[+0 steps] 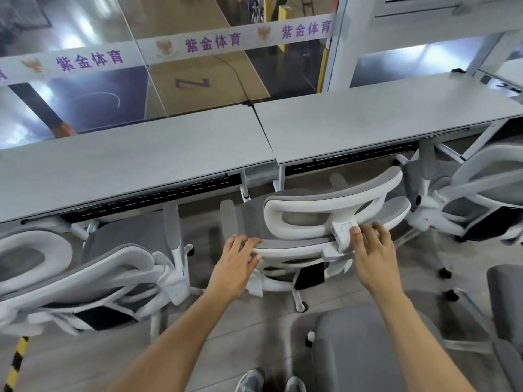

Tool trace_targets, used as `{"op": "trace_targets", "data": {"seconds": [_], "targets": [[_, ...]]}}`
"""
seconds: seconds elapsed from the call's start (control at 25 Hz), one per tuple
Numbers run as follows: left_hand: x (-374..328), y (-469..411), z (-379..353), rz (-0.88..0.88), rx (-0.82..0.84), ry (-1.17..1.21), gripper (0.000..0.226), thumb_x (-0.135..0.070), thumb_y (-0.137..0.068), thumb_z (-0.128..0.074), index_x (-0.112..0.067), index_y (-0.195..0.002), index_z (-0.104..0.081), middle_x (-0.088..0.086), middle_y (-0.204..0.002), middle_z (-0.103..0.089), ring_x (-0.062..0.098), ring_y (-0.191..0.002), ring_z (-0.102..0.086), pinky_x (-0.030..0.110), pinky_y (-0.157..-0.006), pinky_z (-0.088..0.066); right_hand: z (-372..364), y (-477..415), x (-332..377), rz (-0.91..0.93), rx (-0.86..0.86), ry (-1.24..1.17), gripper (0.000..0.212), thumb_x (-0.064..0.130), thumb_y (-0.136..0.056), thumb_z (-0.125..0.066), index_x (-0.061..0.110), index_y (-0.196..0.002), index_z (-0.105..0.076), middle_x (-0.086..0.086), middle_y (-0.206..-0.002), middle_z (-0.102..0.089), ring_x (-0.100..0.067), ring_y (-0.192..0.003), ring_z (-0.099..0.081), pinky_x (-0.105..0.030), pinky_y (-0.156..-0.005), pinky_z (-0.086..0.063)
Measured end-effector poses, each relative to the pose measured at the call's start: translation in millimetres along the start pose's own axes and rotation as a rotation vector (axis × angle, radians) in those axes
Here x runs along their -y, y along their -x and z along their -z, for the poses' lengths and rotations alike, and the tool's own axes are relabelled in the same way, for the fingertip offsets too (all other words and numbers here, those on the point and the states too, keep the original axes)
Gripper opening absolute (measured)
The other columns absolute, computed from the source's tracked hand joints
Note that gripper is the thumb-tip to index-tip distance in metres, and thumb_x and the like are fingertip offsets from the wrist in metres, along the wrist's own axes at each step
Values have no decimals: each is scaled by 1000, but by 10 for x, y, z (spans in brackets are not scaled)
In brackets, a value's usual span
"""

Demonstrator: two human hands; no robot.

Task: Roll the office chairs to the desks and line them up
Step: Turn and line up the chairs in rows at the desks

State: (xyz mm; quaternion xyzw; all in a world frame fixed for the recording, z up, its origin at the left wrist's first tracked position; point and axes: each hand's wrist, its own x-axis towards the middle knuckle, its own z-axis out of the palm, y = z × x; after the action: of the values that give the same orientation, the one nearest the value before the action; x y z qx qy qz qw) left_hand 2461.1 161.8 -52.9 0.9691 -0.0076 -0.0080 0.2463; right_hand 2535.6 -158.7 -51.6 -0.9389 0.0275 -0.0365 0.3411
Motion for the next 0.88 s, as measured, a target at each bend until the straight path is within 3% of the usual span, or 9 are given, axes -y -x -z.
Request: {"op": "trace_targets", "data": {"seconds": [0.4, 0.64, 0.76, 0.88], "targets": [[-133, -82, -28, 50, 36, 56, 39, -41, -105, -38, -33, -143, -37, -3, -147, -36, 23, -145, -19, 44, -121, -26, 123, -156, 17, -59, 33, -41, 64, 74, -97, -20, 35, -138, -50, -1, -159, -32, -19, -151, -18, -47, -123, -22], [-143, -4, -58, 109, 39, -22, 50, -48, -102, -29, -28, -147, -37, 5, -153, -35, 30, -145, -27, 51, -115, -34, 313, -22, 192, -79, 88, -71, 60, 70, -97, -29, 33, -139, -54, -1, -162, -28, -22, -151, -21, -46, -122, -23], [-362, 77, 4, 75, -107, -49, 40, -27, -100, -45, -17, -139, -49, 10, -143, -47, 35, -132, -42, 52, -105, -42, 441, 130, 284, -24, 83, 12, 55, 61, -101, -35, 30, -142, -53, 1, -157, -40, -23, -145, -35, -42, -116, -32], [-625, 183, 109, -130, -227, -50, 32, -18, -92, -59, -14, -123, -57, 9, -122, -55, 32, -111, -51, 45, -94, -44, 630, 455, 357, 11, -55, 68, 46, 49, -102, -45, 24, -139, -55, 0, -145, -54, -23, -134, -47, -37, -111, -37]]}}
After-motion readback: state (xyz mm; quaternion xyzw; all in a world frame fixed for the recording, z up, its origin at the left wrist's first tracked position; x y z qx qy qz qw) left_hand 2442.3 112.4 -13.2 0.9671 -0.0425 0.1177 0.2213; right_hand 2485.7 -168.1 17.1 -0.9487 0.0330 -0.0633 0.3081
